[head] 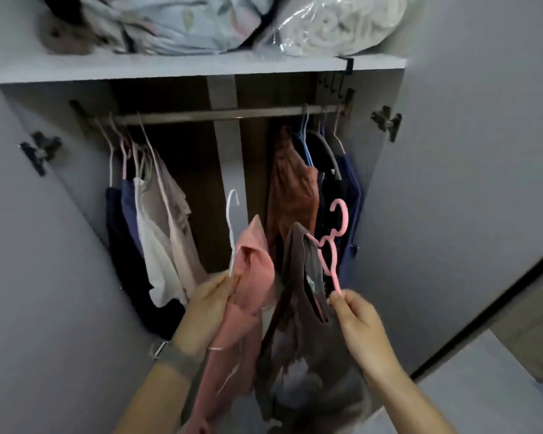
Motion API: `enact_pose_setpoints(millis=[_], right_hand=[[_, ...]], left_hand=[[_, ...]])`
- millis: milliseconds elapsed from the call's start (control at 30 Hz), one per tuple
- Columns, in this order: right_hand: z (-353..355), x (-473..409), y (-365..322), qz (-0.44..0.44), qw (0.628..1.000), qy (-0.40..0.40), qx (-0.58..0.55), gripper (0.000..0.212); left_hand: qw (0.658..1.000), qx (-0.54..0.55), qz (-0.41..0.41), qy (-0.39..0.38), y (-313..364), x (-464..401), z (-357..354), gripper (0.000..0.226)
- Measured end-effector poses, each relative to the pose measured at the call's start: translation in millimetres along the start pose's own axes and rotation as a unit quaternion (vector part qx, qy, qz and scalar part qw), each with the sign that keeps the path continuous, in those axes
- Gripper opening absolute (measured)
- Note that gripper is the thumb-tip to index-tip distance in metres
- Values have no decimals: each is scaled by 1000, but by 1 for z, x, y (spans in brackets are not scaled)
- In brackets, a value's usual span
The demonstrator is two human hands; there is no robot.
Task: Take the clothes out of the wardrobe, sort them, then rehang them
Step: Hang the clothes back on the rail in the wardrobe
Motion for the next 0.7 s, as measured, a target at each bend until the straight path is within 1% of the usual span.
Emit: enact_pose_setpoints(millis=[133, 267, 333, 433, 567, 633, 700], right_hand=[[-35, -48, -36, 55, 997, -58, -2, 29], [-78, -90, -54, 91, 992, -80, 21, 30], [-104, -108, -59, 109, 989, -93, 38, 30], [-139, -131, -67, 138, 983, -100, 61, 30], [-179, -159, -79, 158, 979, -105, 69, 33], [-191, -171, -85, 163, 980, -96, 69, 34], [-199, -180, -90, 162, 981, -89, 64, 33]], left_hand=[[998, 3, -23, 59, 29, -42, 8, 28], [993, -32, -61, 98, 49, -91, 25, 31], [989, -47, -77, 114, 61, -119, 32, 28], [983, -69, -99, 137, 80, -170, 49, 25], [979, -94, -109, 142, 101, -246, 63, 31], [975, -101, -122, 153, 111, -278, 69, 32], [974, -100, -133, 153, 121, -305, 72, 37]])
Point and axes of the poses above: each hand's wrist, its own x-axis away from the middle knuckle, its own z-axis out of the back of the hand, y = z × x, the point moved 10 cm from there along -x, towards the middle knuckle, and after that the axes turned 14 degrees about y, right-handed, at the moved point
